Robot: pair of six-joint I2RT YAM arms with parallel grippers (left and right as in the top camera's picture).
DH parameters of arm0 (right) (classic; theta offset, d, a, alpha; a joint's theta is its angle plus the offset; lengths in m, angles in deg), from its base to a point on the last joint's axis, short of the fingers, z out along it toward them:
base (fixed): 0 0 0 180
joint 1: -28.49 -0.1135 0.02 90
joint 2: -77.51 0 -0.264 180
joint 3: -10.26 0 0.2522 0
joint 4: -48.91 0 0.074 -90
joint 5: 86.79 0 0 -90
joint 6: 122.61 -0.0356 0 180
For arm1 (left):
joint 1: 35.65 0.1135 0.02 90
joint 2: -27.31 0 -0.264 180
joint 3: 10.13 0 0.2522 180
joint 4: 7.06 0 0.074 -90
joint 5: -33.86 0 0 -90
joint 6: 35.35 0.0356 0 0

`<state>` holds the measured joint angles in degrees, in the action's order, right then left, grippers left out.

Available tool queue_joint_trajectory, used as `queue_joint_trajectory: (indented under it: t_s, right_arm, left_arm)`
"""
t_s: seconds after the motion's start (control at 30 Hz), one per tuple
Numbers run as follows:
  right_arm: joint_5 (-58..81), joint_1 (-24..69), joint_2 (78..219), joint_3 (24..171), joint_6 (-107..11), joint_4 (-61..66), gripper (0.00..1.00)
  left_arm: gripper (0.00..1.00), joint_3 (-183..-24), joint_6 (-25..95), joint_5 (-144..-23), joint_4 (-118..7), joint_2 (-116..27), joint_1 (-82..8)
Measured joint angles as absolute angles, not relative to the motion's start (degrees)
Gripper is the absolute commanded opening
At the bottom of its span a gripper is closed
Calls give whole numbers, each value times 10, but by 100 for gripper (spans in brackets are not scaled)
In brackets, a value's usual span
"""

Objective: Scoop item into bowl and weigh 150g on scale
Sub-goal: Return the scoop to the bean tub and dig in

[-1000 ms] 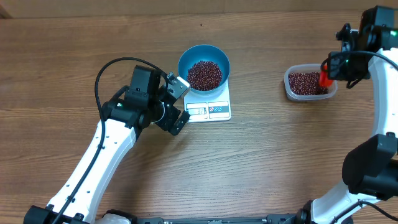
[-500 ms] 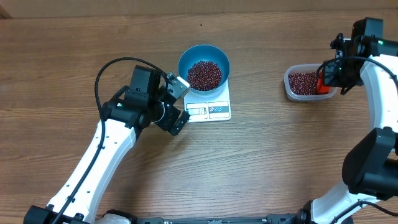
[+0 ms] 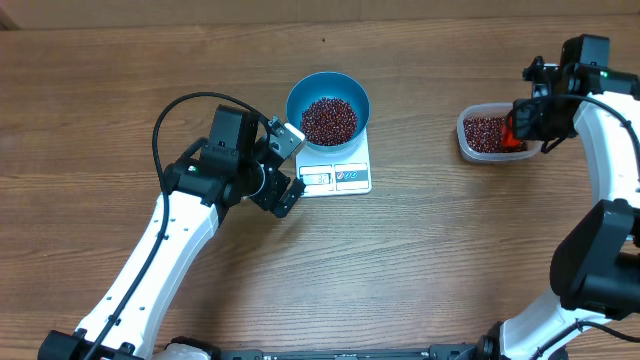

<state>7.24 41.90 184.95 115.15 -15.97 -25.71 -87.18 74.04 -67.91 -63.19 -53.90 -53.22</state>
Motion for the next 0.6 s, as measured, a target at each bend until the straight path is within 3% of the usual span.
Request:
queue_joint_trajectory:
  t_s: [0.6]
  right_arm:
    - [192,419,1849,1146,-111,-299,4]
  left_arm:
    - [99,-872,740,-679,-632,-539,-532]
